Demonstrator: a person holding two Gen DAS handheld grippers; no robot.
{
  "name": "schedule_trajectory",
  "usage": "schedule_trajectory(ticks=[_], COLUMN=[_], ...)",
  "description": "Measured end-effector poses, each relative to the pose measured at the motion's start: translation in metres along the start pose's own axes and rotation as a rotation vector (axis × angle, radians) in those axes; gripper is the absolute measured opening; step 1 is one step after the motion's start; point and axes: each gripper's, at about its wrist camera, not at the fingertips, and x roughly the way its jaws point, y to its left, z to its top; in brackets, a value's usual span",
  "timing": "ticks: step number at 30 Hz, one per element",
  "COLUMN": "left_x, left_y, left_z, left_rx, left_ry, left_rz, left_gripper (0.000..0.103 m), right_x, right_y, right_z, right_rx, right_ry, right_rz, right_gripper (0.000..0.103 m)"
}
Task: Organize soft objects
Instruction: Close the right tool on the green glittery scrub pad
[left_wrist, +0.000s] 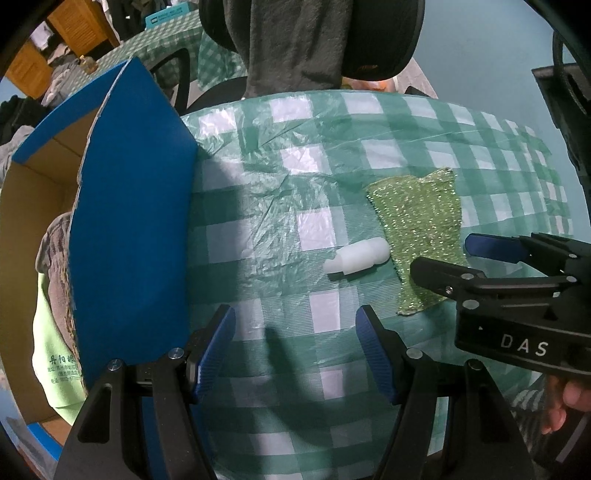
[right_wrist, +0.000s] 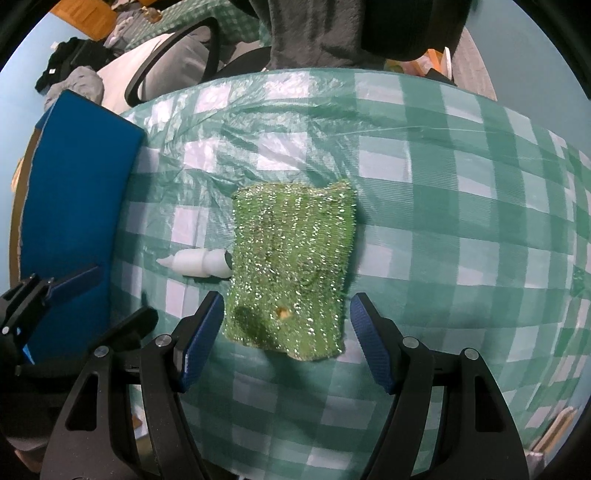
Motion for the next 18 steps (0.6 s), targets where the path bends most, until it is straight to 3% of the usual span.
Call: schedule_trajectory(ticks=[11, 14, 18], left_x=[0.005, 0.007, 0.007], left_y=[0.002, 0.001, 0.001], left_z=[0.000, 0.001, 0.003], left_rx=[0.007, 0.009, 0.011], left_ry=[0.014, 0.016, 0.018], left_rz=[-0.003, -0.004, -0.006], left_gripper=[0.069, 0.069, 0.069], right_x=[0.009, 0.007, 0.003], right_y=[0.011, 0.010, 0.000], right_z=[0.003, 0.003, 0.001], right_rx=[-0.043, -0.055, -0.043], right_ry=[0.007, 0.000, 0.001], right_rz=[-0.057, -0.093, -0.097], right_gripper=[0.072, 0.055, 0.021])
